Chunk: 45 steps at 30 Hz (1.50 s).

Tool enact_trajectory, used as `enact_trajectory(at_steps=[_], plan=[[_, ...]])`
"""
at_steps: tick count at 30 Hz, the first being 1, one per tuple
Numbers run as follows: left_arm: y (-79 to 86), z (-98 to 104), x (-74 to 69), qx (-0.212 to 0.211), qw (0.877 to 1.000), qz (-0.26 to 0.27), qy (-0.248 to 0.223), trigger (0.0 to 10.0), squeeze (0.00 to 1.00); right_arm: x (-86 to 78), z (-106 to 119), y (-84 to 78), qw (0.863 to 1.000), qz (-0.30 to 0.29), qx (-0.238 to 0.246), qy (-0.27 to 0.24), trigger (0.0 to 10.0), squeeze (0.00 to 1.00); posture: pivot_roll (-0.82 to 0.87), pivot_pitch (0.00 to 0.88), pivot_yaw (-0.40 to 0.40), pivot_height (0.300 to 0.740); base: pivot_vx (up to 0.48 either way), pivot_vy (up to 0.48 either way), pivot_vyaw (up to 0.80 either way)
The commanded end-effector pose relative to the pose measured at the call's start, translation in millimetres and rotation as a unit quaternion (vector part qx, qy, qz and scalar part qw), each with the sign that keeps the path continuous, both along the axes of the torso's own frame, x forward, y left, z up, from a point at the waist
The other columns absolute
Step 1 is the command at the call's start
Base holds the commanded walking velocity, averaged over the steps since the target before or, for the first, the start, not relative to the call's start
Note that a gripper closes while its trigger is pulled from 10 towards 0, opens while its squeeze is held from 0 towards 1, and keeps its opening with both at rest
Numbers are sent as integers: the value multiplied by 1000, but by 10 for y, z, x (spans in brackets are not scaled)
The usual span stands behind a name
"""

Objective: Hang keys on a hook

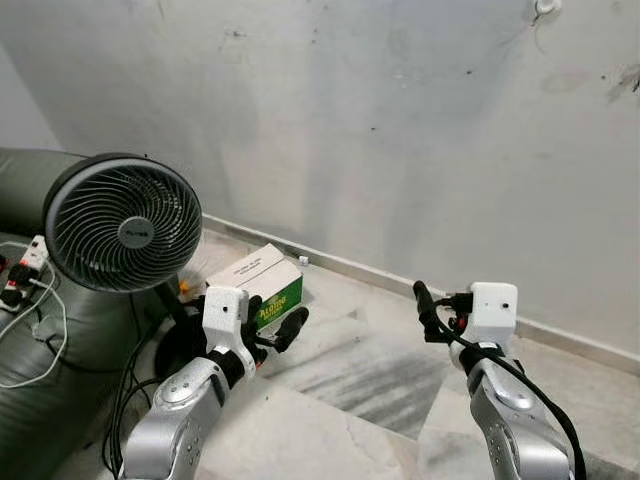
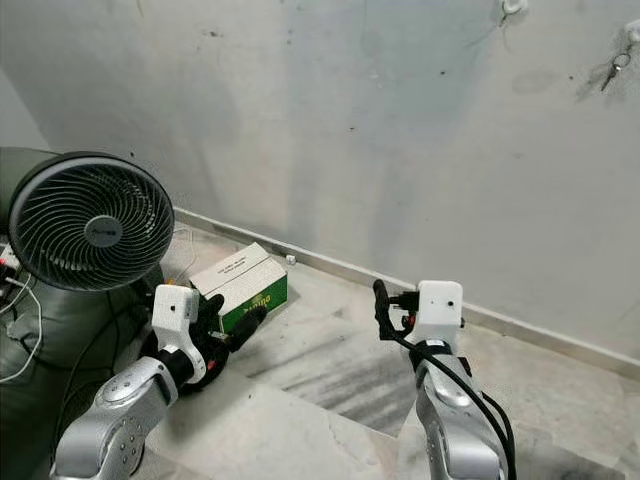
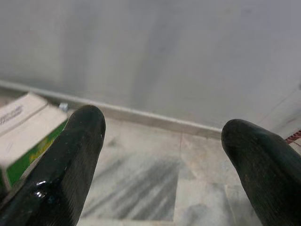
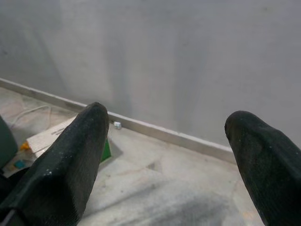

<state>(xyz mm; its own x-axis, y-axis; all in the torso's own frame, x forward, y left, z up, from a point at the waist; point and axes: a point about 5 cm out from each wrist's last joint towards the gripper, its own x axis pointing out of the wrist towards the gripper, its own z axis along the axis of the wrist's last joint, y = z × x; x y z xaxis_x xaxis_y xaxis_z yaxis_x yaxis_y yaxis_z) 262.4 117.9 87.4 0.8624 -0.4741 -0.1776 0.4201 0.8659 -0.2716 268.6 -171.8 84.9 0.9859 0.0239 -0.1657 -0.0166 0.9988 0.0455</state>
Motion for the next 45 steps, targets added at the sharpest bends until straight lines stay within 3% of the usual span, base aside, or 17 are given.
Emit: enact_trajectory(at_steps=[1, 6, 11, 36, 45], plan=[[-56, 63, 38, 9, 1000, -6, -23, 10000, 0, -12, -38, -29, 1000, -2, 4, 9, 10000, 0, -53, 53, 15, 740, 0, 0, -800], [-104, 29, 71, 51, 998, -24, -34, 10000, 0, -15, -30, -37, 1000, -4, 5, 7, 10000, 0, -65, 57, 14, 740, 0, 0, -800], [-13, -63, 66, 23, 1000, 13, -4, 10000, 0, -17, -29, -40, 1000, -10, 1, 5, 10000, 0, -62, 59, 19, 740, 0, 0, -800], [-72, -73, 89, 21, 1000, -22, -5, 10000, 0, 3, -24, -15, 1000, -13, -1, 4, 10000, 0, -63, 64, 27, 740, 0, 0, -745], [-87, -83, 81, 15, 1000, -25, -1, 10000, 0, -7, -28, -23, 1000, -12, 3, 5, 10000, 0, -67, 66, 26, 740, 0, -270, -800]])
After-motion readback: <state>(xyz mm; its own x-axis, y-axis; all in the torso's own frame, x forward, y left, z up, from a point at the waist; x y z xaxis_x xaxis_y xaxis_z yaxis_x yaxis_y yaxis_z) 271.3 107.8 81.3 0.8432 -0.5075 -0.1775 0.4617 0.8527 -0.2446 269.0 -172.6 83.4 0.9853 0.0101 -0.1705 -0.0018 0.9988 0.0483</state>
